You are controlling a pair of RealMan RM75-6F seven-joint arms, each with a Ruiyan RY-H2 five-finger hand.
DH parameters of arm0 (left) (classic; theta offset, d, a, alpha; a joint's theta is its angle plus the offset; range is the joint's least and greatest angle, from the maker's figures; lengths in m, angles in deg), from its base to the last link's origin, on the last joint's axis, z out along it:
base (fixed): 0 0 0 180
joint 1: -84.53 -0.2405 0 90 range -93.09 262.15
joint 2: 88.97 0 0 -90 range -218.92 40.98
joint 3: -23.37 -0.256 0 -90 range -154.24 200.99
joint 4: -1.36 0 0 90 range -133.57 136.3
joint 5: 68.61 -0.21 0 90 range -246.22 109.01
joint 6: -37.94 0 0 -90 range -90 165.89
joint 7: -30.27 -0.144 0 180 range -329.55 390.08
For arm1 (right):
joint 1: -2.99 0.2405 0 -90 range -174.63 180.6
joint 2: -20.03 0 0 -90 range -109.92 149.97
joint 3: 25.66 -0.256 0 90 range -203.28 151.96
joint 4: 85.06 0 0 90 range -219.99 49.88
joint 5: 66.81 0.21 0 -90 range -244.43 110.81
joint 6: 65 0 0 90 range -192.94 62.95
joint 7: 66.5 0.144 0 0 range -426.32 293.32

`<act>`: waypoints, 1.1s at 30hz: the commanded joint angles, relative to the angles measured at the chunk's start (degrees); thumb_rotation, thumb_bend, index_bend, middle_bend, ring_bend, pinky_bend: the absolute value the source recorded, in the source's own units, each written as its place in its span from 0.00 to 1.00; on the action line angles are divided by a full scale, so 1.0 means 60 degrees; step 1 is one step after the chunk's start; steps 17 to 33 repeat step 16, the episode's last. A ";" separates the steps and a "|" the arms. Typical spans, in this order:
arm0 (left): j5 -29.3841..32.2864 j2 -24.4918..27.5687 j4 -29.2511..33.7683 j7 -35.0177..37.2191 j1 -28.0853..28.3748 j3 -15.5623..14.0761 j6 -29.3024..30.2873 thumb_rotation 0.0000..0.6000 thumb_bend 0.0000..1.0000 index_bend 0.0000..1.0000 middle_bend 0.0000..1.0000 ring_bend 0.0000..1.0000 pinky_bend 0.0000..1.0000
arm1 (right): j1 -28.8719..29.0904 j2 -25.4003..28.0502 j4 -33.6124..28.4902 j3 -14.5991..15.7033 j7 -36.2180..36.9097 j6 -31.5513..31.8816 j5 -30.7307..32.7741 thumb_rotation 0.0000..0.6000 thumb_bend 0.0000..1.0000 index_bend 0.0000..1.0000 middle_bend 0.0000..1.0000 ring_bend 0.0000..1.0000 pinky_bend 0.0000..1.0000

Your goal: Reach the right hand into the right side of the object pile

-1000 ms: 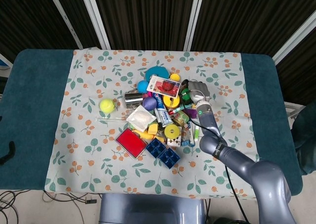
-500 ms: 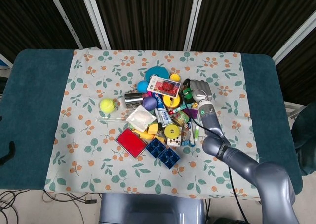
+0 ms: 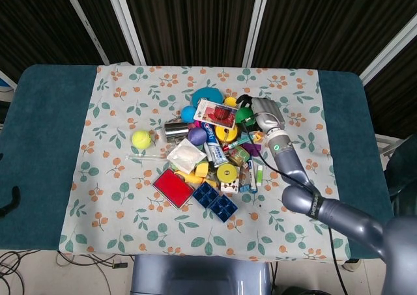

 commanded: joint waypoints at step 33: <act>-0.0121 -0.0059 0.0016 -0.0110 -0.0038 -0.0044 0.0160 1.00 0.49 0.03 0.00 0.00 0.00 | -0.3476 0.4756 -0.6292 -0.0350 0.3004 0.2320 -0.3686 1.00 0.45 0.33 0.38 0.48 0.27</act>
